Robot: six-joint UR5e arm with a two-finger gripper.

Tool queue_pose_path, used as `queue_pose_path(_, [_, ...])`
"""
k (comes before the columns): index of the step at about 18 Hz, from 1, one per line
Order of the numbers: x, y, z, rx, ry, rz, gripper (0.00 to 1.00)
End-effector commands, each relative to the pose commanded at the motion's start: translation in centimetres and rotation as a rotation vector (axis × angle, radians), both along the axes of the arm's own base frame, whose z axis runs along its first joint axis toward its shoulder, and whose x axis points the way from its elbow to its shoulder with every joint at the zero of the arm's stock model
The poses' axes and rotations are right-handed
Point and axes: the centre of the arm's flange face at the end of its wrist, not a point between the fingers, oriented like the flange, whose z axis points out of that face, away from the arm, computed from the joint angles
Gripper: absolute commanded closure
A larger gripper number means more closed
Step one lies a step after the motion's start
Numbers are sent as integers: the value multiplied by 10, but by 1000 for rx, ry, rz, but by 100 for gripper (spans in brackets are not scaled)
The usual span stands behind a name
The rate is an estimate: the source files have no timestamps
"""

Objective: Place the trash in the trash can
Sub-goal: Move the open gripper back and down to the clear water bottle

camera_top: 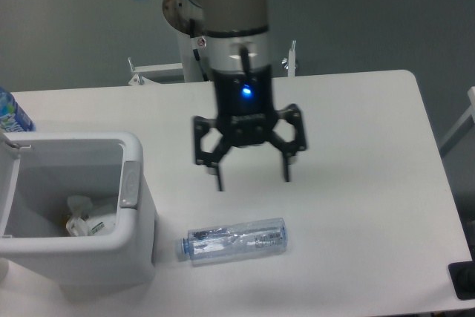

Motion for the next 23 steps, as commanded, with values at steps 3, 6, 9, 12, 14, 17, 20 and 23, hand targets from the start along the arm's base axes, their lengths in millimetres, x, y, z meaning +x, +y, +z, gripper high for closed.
queue_pose_path(3, [-11,4,-47,-139,49,-214,0])
queue_pose_path(6, [-16,5,-78,-246,81,-343,0])
queue_pose_path(9, [-4,-6,-109,-273,36,-356,0])
queue_pose_path(12, [-7,-3,-118,-289,33,-358,0])
queue_pose_path(14, [-13,-1,-139,-340,32,-406,0])
queue_pose_path(17, [-13,-3,-169,-447,50,-563,0])
queue_pose_path(20, [-10,-2,-181,-476,64,-667,0])
queue_pose_path(23, [-16,2,-200,-514,53,-737,0])
